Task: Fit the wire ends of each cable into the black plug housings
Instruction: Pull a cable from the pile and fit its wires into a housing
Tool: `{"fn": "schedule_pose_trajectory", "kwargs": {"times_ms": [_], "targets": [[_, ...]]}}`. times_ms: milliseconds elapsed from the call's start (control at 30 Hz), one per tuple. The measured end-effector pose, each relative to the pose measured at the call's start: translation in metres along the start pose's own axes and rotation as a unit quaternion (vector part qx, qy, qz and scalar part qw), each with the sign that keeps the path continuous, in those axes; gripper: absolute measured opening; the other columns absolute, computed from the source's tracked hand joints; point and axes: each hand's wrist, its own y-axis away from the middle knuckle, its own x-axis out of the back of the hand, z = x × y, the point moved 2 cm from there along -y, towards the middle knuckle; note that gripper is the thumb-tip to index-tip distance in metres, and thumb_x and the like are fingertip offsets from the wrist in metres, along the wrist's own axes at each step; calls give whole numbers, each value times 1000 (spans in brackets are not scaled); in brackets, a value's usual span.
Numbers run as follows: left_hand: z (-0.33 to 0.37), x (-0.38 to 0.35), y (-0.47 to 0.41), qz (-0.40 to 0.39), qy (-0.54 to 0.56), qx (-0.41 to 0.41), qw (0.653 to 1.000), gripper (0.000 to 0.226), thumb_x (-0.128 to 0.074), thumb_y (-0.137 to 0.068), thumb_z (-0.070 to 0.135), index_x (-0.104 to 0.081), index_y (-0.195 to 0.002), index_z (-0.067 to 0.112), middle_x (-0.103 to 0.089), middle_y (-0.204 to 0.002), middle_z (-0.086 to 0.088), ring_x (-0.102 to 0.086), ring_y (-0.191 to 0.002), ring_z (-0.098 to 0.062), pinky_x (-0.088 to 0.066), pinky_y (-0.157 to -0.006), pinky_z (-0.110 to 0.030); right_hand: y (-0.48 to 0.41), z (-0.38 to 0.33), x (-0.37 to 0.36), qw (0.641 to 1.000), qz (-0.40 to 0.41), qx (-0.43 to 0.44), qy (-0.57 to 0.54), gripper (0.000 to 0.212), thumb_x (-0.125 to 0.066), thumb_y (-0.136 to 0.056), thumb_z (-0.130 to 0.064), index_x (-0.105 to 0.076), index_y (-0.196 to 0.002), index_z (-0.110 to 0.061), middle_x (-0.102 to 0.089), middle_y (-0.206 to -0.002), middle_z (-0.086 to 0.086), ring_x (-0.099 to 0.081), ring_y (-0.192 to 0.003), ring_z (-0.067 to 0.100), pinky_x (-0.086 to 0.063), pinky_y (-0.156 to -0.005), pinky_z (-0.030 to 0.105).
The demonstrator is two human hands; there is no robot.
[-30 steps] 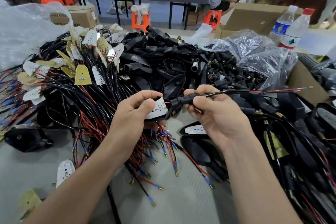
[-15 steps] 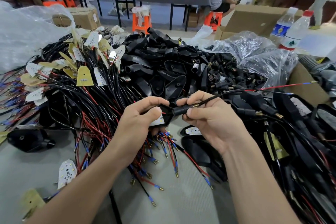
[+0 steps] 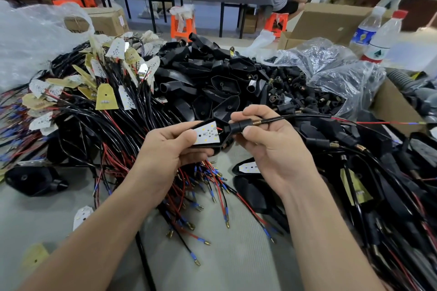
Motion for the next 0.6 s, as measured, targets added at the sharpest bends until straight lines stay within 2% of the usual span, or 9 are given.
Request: {"fn": "schedule_pose_trajectory", "kwargs": {"times_ms": [133,200,233,300,333,400,467,500,600], "targets": [[0,1,0,20,-2,-23,1000,35,-56,-102,2,-84,-92,21,-79,-90,-18,-78,-71,-25,-59,-59,-20,4,-5,-11,1000,20,1,19,34,-50,-90,20,-66,-105,-7,-77,-102,11,-74,-95,17,-58,-80,29],[0,0,0,31,10,-29,999,33,-58,-101,5,-84,-91,21,-79,-92,-18,-78,-74,-25,-59,-60,-19,9,-12,-15,986,92,6,141,18,-59,-95,1,-72,-98,-12,-79,-88,5,-75,-84,17,-58,-77,34],[-1,-1,0,36,22,-27,999,28,-59,-100,7,-83,-93,19,-79,-92,-19,-78,-75,-25,-59,-60,-19,13,-17,-16,951,148,12,270,12,-65,-94,-17,-75,-87,-18,-77,-76,-1,-74,-77,17,-56,-74,36],[0,-3,1,35,48,-19,998,19,-65,-93,14,-84,-90,17,-79,-90,-19,-78,-73,-23,-58,-59,-19,26,-29,-20,814,298,60,495,29,-66,-85,-49,-69,-70,-24,-68,-60,-10,-66,-67,18,-48,-70,35],[1,-4,2,29,53,-15,998,19,-66,-87,19,-85,-86,17,-79,-87,-18,-77,-70,-21,-58,-57,-19,35,-40,-30,759,340,130,540,30,-65,-81,-52,-64,-69,-25,-65,-61,-13,-63,-70,17,-45,-72,36],[6,-5,4,13,49,-10,999,19,-67,-80,24,-86,-80,20,-78,-81,-15,-75,-63,-17,-57,-54,-18,48,-56,-47,680,255,274,630,14,-67,-78,-44,-64,-85,-32,-69,-92,-18,-59,-98,17,-41,-88,38],[13,-6,5,-3,60,-2,998,20,-67,-82,24,-85,-74,18,-78,-77,-10,-72,-57,-13,-55,-51,-18,52,-66,-54,623,108,280,723,25,-65,-83,-35,-67,-107,-30,-65,-127,-8,-53,-124,23,-33,-105,42],[17,-8,5,-8,67,8,998,21,-68,-83,25,-84,-73,16,-77,-76,-8,-71,-55,-12,-54,-49,-17,54,-74,-55,610,74,251,748,21,-63,-88,-35,-67,-109,-30,-67,-124,-7,-57,-121,23,-36,-102,41],[22,-25,1,-14,65,66,996,29,-69,-87,29,-77,-85,1,-77,-77,-11,-72,-56,-14,-55,-48,-19,61,-100,-43,584,83,177,788,15,-56,-98,-42,-66,-105,-32,-72,-94,-9,-67,-93,23,-47,-70,37]]}}
